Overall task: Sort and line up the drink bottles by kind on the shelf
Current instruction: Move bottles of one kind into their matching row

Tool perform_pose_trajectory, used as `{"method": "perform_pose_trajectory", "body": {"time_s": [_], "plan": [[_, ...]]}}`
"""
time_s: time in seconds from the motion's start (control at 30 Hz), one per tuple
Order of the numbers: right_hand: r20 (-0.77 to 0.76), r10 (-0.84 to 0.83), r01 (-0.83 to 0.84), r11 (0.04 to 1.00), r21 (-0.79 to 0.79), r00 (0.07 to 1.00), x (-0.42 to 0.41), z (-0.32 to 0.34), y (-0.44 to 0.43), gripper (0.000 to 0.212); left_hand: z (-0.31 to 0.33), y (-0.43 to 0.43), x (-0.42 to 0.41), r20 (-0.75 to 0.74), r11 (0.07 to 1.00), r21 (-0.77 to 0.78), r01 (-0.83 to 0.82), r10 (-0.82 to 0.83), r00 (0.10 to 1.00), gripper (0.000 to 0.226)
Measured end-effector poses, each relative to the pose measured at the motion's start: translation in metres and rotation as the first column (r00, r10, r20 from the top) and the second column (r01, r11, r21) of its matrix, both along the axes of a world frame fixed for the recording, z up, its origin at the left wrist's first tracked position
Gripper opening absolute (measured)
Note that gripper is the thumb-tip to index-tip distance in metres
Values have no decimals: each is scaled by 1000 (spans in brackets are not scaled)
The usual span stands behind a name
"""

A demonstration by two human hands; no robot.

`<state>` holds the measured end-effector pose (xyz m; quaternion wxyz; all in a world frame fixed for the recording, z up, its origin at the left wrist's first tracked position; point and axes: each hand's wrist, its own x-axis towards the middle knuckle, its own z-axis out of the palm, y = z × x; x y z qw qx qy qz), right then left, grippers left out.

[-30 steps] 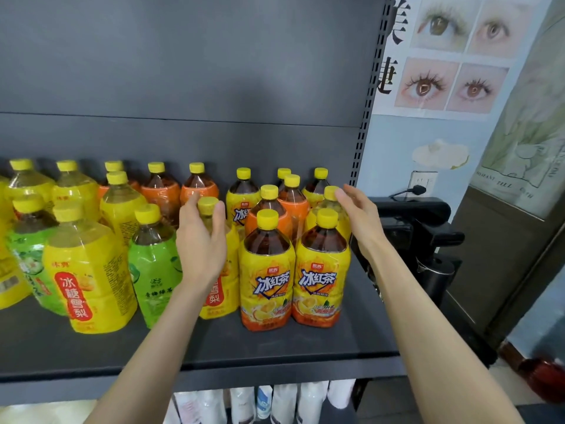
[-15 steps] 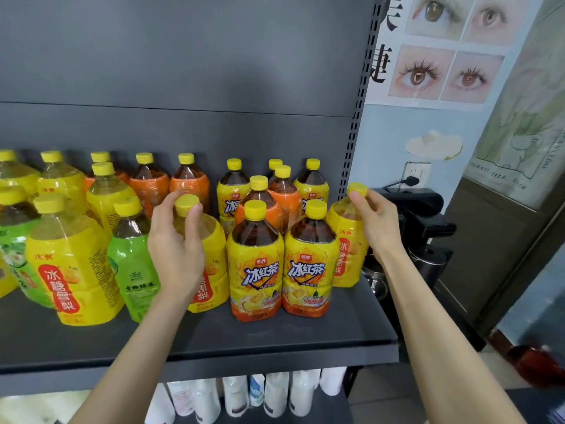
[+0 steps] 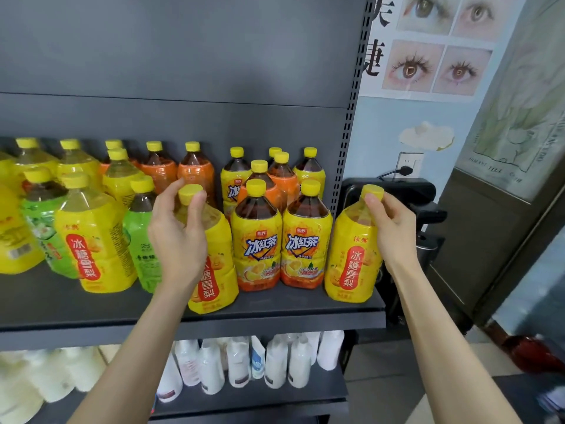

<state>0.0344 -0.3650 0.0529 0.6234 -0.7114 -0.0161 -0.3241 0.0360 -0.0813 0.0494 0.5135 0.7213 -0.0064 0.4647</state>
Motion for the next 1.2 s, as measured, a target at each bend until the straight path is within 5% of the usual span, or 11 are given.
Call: {"method": "perform_pose_trajectory", "body": {"time_s": [0.43,0.57,0.73,0.93,1.2], "plan": [[86,-12,14,1000,-25,996,-32,-12,51,12,-1,-11,-14,-41,996,-52,70,-72,997,44],[38,6,-7,1000,5,999,-32,-33,53,34,-19,-5,-15,-132,987,-39,154,-158,979,47],[6,152,-150,969,198,988,-41,-61,52,67,-50,3,-20,-189,911,-282,301,-361,913,60],[-42,218,-203,951,235,975,-45,-64,54,45,-66,5,-20,-222,858,-371,355,-453,864,60],[-75,192,-163,943,292,978,-61,-54,87,17,-58,2,-54,-151,865,-411,289,-377,914,37]]}}
